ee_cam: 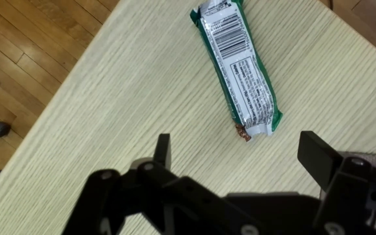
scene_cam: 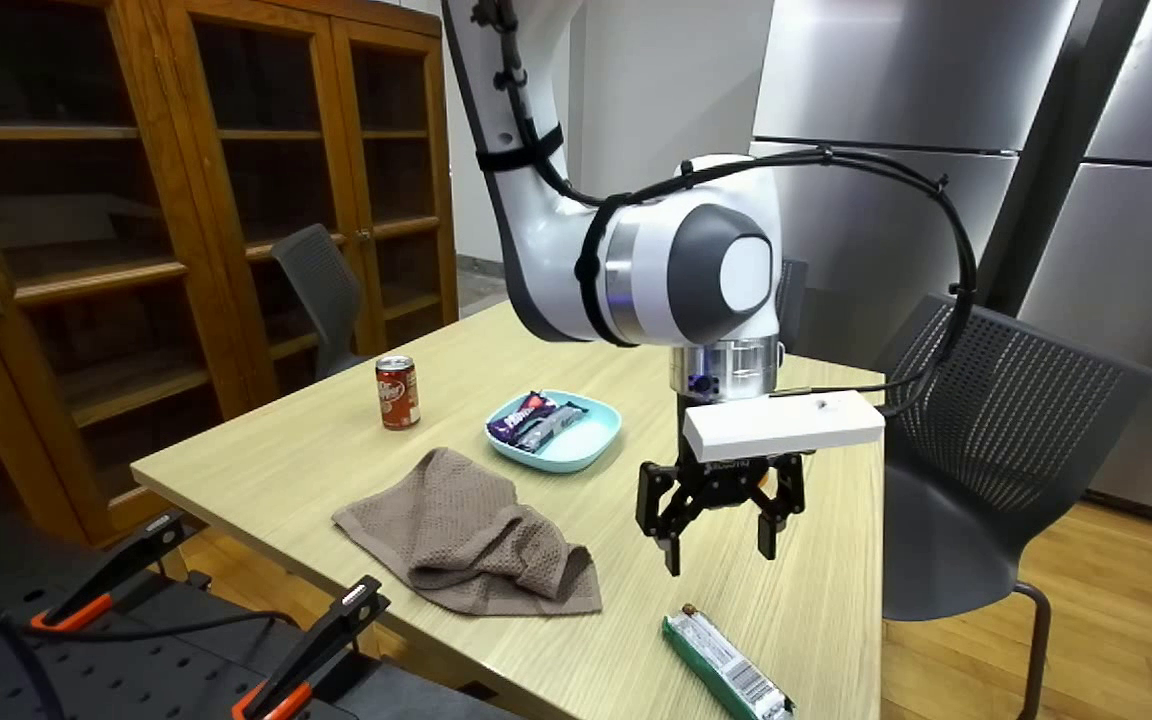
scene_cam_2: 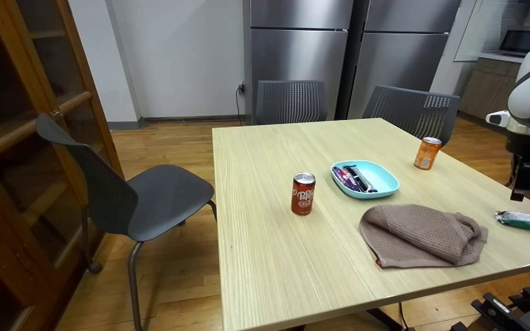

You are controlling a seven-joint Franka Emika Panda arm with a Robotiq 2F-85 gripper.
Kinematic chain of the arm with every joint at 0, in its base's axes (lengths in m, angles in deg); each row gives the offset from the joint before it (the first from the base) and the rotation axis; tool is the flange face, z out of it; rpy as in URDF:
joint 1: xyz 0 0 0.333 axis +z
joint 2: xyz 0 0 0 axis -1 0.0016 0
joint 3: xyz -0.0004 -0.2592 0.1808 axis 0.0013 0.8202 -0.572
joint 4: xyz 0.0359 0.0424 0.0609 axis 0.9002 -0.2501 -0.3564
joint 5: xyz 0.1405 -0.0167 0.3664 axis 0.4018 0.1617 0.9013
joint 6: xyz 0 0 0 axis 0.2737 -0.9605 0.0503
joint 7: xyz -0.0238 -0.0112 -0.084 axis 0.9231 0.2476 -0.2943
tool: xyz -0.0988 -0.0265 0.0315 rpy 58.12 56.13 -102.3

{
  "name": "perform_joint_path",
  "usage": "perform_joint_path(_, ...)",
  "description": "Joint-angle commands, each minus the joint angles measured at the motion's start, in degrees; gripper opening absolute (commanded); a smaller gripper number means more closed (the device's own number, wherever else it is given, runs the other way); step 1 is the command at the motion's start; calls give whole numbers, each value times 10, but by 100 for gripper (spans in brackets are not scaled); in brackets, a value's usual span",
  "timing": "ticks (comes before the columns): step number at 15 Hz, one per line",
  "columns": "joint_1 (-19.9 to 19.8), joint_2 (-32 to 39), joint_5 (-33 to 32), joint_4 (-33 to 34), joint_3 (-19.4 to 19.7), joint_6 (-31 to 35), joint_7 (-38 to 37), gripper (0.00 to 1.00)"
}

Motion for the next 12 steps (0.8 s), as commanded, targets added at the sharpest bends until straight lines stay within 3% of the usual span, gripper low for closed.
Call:
perform_joint_path(1, 4, 1, 4, 1, 3, -1, 2, 100)
perform_joint_path(5, 4, 4, -11, -3, 11, 1, 15, 100)
perform_joint_path(7, -17, 10, -17, -3, -1, -2, 69, 100)
perform_joint_path(12, -26, 36, -27, 5, 11, -1, 156, 100)
